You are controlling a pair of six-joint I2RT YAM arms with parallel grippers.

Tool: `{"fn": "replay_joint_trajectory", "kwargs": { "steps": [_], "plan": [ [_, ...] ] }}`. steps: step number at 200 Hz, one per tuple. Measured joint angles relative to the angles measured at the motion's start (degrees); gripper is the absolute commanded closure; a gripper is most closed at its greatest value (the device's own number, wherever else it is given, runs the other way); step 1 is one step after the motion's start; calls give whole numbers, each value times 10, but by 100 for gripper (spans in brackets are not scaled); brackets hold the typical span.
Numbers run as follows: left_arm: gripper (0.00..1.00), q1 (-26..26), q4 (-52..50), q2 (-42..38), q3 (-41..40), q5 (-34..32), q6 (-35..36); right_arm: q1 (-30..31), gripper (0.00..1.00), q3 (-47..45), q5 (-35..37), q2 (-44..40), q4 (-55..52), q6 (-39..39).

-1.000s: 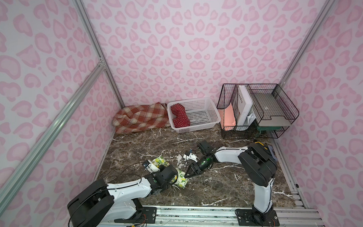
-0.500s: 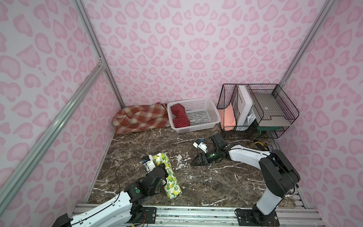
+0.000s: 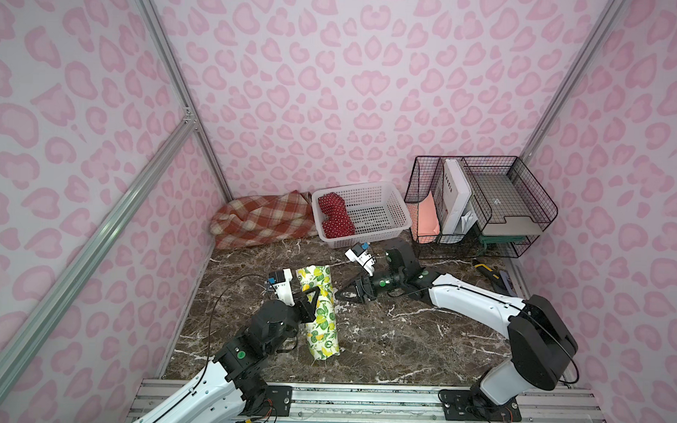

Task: Roll up the skirts
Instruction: Pick up the skirt from the center of the board, then place the skirt in the basket.

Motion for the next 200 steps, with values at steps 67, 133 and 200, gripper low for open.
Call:
{"fn": "replay_joint_trajectory", "kwargs": {
  "steps": [67,133,200],
  "plan": [
    [100,76,7,211,223,92,106,-111,17,52,315,-30,-135,-17],
    [100,170,28,533,526,272,142,-152,18,88,489,19,-172,-34],
    [100,221,37,918,961,437,127,-151,19,-24,445,-19,-151,-34]
  ]
}}
